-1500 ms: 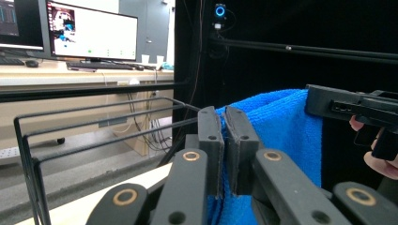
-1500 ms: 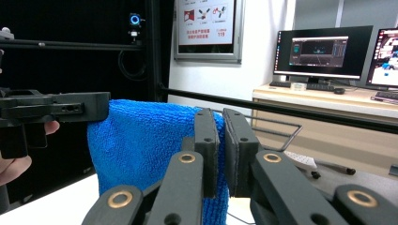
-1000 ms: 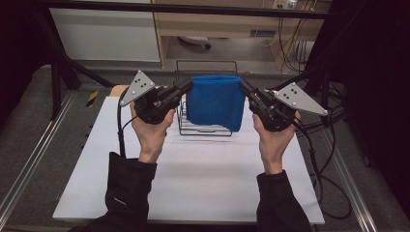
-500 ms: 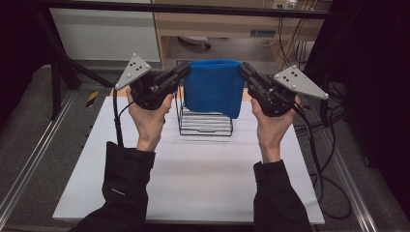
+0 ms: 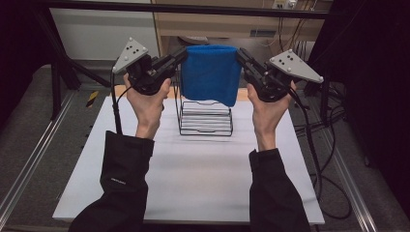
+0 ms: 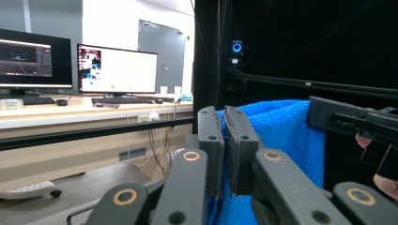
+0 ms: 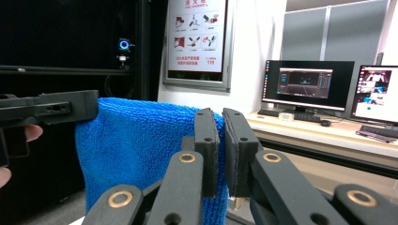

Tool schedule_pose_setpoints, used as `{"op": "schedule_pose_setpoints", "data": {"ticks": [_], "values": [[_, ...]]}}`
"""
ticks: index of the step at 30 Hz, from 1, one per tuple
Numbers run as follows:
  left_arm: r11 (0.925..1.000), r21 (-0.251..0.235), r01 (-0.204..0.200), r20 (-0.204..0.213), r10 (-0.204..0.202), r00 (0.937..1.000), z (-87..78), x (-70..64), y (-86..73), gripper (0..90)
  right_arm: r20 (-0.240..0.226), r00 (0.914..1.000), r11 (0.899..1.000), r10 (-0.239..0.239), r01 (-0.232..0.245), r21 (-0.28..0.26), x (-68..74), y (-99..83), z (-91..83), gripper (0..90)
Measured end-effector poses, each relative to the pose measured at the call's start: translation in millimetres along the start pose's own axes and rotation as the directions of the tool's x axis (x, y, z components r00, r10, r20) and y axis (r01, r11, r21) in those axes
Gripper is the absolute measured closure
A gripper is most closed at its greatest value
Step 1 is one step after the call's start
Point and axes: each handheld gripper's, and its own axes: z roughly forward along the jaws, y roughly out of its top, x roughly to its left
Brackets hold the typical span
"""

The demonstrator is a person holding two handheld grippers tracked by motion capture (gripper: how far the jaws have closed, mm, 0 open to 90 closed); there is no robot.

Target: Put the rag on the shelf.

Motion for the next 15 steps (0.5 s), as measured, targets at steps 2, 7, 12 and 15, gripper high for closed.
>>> {"op": "schedule_pose_setpoints", "data": {"ticks": [2,7,12,15], "values": [[1.0,-0.001,0.003,-0.001,-0.003,1.0,3.1,1.7,2.8,85.8,0.002,1.0,1.0,0.005,-0.005,0.0,-2.5,1.7,3.6,85.5],[1.0,0.001,0.002,-0.002,-0.002,1.0,11.4,5.8,8.5,85.8,0.008,1.0,1.0,-0.002,0.002,-0.003,-8.6,5.8,11.6,85.5],[1.0,-0.001,-0.001,-0.005,0.001,1.0,16.8,7.8,14.8,85.8,0.012,0.9999,1.0,0.003,-0.003,-0.007,-14.7,11.1,19.6,85.5],[1.0,-0.003,0.009,-0.005,-0.009,0.9999,19.6,11.6,19.1,85.8,0.014,0.9999,1.0,0.001,0.0,-0.008,-17.0,12.9,25.0,85.5]]}}
